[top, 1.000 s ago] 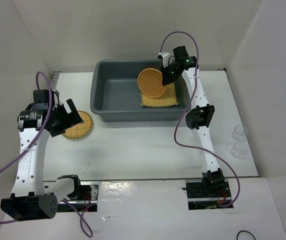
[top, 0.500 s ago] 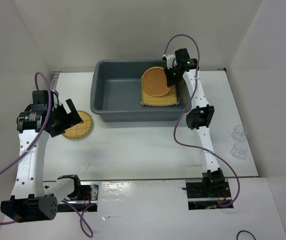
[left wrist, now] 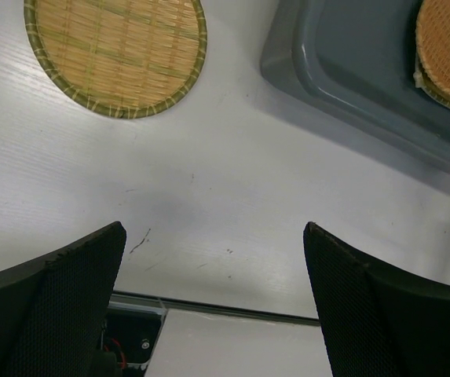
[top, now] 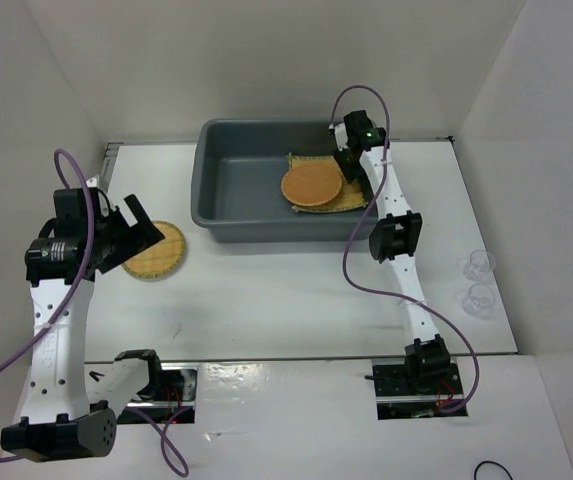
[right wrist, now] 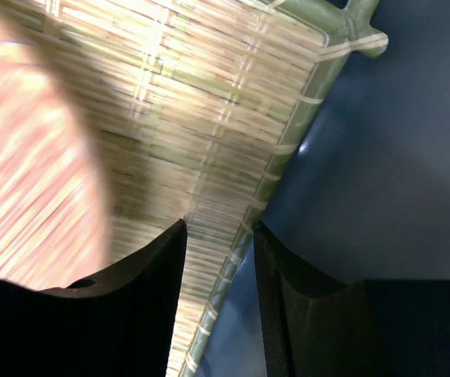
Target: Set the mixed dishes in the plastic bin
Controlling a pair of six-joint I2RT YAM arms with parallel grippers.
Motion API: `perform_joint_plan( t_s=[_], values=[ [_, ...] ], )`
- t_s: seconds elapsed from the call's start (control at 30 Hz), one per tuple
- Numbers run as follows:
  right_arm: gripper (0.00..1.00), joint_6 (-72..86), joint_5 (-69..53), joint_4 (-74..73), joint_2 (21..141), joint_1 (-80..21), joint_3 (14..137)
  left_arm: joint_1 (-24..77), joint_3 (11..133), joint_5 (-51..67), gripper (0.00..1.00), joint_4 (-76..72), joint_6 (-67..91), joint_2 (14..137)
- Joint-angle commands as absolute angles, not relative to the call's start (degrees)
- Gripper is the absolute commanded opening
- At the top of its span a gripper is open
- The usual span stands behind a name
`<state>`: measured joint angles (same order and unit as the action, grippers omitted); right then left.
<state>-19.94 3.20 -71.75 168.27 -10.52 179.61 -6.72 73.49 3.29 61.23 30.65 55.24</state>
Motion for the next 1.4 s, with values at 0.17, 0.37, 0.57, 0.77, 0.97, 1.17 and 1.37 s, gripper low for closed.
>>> perform_joint_plan(
  t_s=[0.17, 0.37, 0.57, 0.77, 0.97, 1.17, 1.37],
  values=[
    [0.48, -20.0, 6.8, -74.0, 164.5, -8.8, 179.3, -7.1, 70.1, 4.2, 1.0, 58.2, 32.2, 52.2],
    [0.56, -23.1, -7.2, -74.2, 151.6, -7.6, 179.3, -8.6, 61.5, 0.2, 1.0, 53.7, 39.9, 51.2],
    [0.77, -21.3, -20.6, -74.2, 132.4, -4.0, 169.2, -15.5, 57.2, 5.4, 1.0, 44.9, 55.7, 57.8],
    [0.97, -23.9, -26.6, -74.2, 116.0, 0.0, 149.2, -20.0, 49.8, 8.5, 1.0, 32.0, 61.6, 66.3],
    [0.97, -26.6, -29.6, -74.2, 106.1, 4.9, 132.9, -24.9, 51.2, 4.1, 1.0, 31.8, 64.3, 71.1],
    [0.97, -29.0, -28.7, -74.2, 99.3, 6.0, 122.4, -28.6, 43.4, 10.0, 1.0, 23.9, 68.8, 72.7],
    [0.97, -30.7, -29.9, -74.2, 94.3, 7.1, 111.5, -28.7, 35.5, 12.5, 1.0, 17.8, 70.0, 72.2]
  ],
)
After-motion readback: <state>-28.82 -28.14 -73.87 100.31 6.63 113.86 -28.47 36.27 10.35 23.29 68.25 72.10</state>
